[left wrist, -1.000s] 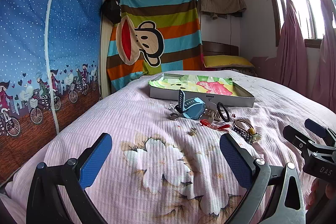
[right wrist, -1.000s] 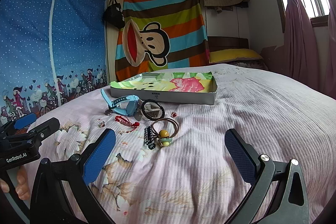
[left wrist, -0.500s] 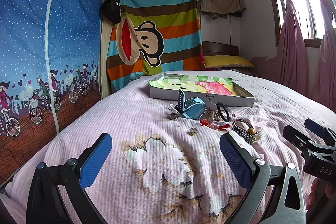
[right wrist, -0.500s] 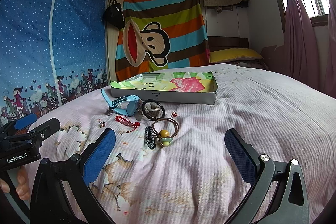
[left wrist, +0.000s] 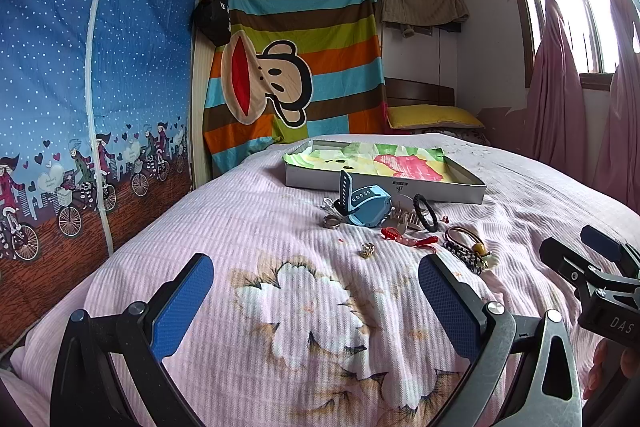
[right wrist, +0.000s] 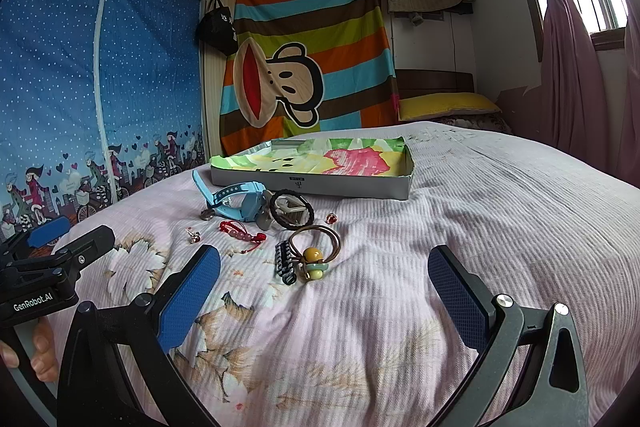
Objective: Organize jewelry
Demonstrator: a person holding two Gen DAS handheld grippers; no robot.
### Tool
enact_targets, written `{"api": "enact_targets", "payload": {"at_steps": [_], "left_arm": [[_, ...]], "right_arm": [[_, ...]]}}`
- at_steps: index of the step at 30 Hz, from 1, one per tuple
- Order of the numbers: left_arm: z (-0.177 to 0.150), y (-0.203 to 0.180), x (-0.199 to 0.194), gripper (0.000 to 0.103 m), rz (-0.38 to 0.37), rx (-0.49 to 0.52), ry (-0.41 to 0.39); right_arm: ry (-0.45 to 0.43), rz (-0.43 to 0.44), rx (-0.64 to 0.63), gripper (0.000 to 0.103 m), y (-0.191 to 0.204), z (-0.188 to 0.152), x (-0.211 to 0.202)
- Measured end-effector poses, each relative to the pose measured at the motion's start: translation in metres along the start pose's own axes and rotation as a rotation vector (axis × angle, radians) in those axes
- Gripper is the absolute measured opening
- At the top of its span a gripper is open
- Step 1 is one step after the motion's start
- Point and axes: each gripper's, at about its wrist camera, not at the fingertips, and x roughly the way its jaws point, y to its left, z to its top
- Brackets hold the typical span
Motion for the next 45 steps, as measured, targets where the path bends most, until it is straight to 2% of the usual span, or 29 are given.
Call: {"api": "enact_targets", "payload": {"at_steps": [14,26,31,36,41,45], "left_arm": [[0.001,0.000,-0.001,0.103,-0.003,0.001,0.002],[0.006,0.008,0.010,0.103,-0.016,0.024,0.016],[0.011,0.010,0.022,0.103,-0.052,0.034,0.045],[0.014,0.006,0.033,0.102,-0.083,0.064,0.059],[0.016,-0.002,0.051,0.088,-0.138,0.109,0.093],[0.016,-0.010,0.070,0.073,-0.177,0.143,0.129]], "right_arm": [[-0.009,0.009,-0.006,0.102,0.002,0.001,-0.002],[-0.005,0.073,0.013,0.102,0.001,0.009,0.004],[0.022,0.114,0.038,0.100,-0.001,0.012,0.016],[0.062,0.149,0.012,0.082,0.004,0.013,0.030],[0.130,0.198,0.011,0.062,0.008,0.009,0.050],[0.188,0.223,0.003,0.043,0.011,0.003,0.065]]}}
